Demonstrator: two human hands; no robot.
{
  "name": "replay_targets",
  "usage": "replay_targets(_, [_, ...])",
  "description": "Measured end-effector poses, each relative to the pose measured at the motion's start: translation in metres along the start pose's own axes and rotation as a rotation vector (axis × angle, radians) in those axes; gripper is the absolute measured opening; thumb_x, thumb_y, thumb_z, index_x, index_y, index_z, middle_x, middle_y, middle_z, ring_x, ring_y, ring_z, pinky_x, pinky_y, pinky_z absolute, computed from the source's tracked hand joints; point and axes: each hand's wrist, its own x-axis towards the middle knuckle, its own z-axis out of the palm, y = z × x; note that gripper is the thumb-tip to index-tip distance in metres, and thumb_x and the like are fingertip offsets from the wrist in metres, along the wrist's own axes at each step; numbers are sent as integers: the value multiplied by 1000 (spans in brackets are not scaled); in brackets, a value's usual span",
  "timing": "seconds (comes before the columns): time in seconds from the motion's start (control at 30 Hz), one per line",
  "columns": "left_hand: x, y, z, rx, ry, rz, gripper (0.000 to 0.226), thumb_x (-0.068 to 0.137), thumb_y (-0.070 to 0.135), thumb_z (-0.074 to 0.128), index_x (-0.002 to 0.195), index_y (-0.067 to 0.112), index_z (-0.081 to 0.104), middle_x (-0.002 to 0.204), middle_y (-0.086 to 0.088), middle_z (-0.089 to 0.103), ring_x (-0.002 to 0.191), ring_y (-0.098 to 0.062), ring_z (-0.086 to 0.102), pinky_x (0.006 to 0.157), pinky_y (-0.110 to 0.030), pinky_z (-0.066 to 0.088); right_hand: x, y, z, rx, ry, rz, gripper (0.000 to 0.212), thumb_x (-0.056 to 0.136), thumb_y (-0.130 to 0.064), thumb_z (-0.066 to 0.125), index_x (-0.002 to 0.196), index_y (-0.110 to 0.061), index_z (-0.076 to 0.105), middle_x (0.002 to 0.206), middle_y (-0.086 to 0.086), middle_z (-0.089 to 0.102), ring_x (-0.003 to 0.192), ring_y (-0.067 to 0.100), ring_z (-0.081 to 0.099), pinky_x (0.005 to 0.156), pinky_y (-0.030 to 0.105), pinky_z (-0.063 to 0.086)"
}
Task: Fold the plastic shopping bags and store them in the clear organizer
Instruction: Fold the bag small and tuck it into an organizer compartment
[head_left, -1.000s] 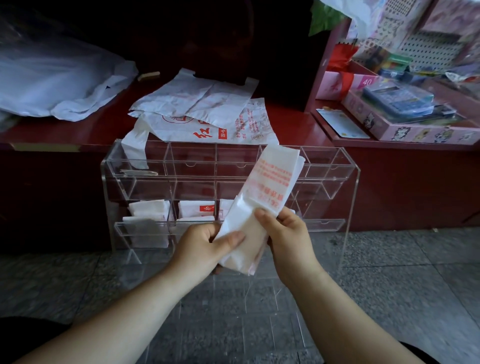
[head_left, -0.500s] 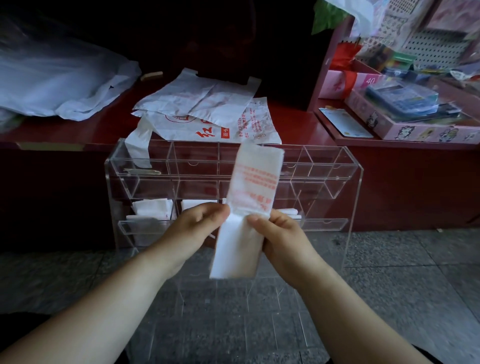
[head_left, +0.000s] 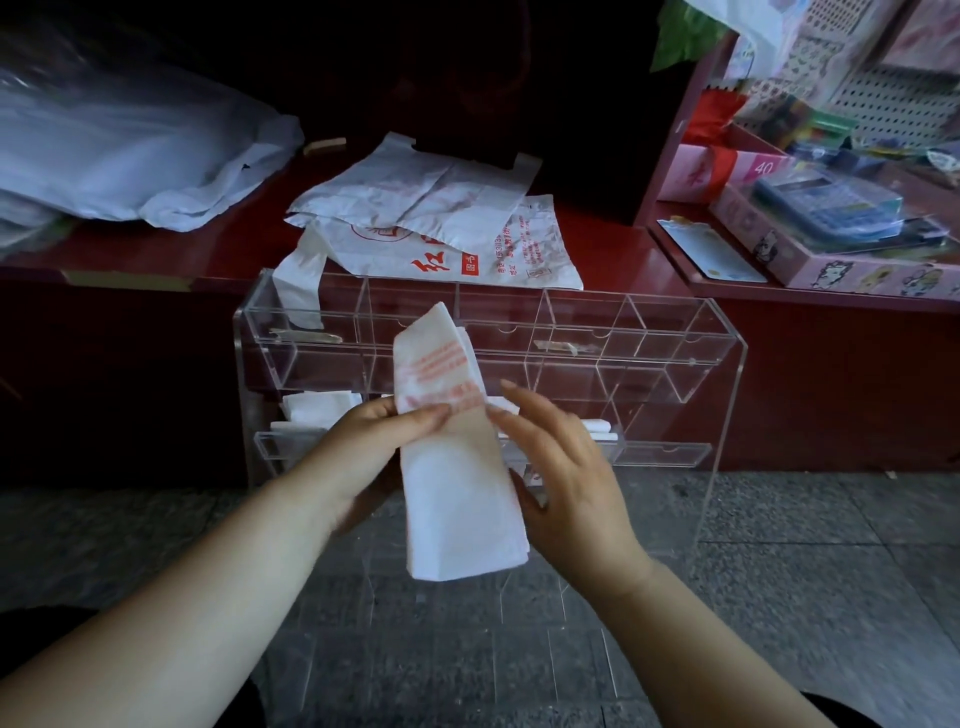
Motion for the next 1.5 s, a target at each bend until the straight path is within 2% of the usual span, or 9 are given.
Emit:
replay_targets(0.43, [0,-10,5,289,-25,121,19,89,9,51,82,20,64,64,11,70,64,-4,62,62,-14,47,1,-2,-3,161,-131,29,28,71,-24,56,91,-12,71,83,0,71,79,14,55,65,27,46])
replay_targets(0.57, [1,-13,4,19,-140,20,21,87,12,47,97,-1,61,88,-13,64,78,-19,61,66,-22,50,2,-8,-5,420,-200,328,28,69,-32,52,83,-18,72,78,-13,61,81,25,61,63,37,51])
replay_targets(0.63, [3,-16,6,-39,-103,4,22,88,9,45,99,-4,59,92,-18,61,83,-25,58,65,-26,52,4,-11,-5,579,-222,480,7,72,-34,58,72,-36,65,69,-18,59,78,9,59,67,25,46])
replay_targets(0.8, [4,-19,14,-101,-25,13,29,95,6,35,111,-3,58,103,-21,63,85,-26,61,61,-28,57,8,-11,-10,675,-156,817,50,89,-17,57,43,-25,40,31,-15,38,35,-1,40,42,10,28])
replay_targets(1.0, [-5,-26,19,53,-112,121,28,79,30,51,93,11,66,88,-6,73,84,-19,68,70,-26,56,9,-7,-10,514,-210,794,37,85,-25,61,53,-15,44,39,-12,41,42,4,36,46,16,26])
replay_targets(1.1, [1,-32,16,217,99,194,11,83,9,59,77,6,67,74,-5,70,78,-21,63,78,-35,49,10,-10,-9,550,-159,824,15,83,-23,64,78,-13,54,74,-1,56,66,7,48,59,20,38])
replay_targets(1.2, [2,-31,14,315,60,216,13,84,4,58,76,6,68,72,-3,70,75,-17,64,77,-32,50,9,-4,-9,945,-155,1048,48,78,-26,71,118,-17,46,114,4,58,100,15,60,79,24,51])
replay_targets(1.3, [0,-29,14,373,-32,217,21,82,0,60,72,17,67,63,9,70,63,-1,64,62,-12,49,10,-3,-11,1253,-229,1026,44,72,-28,62,112,-10,57,102,6,67,91,18,65,80,32,52])
replay_targets(1.5, [0,-32,15,473,-58,184,28,79,-7,61,61,15,62,49,12,63,50,6,57,52,-8,44,14,0,-13,1289,15,1104,9,85,-2,54,82,-10,57,68,1,62,67,15,56,63,26,45])
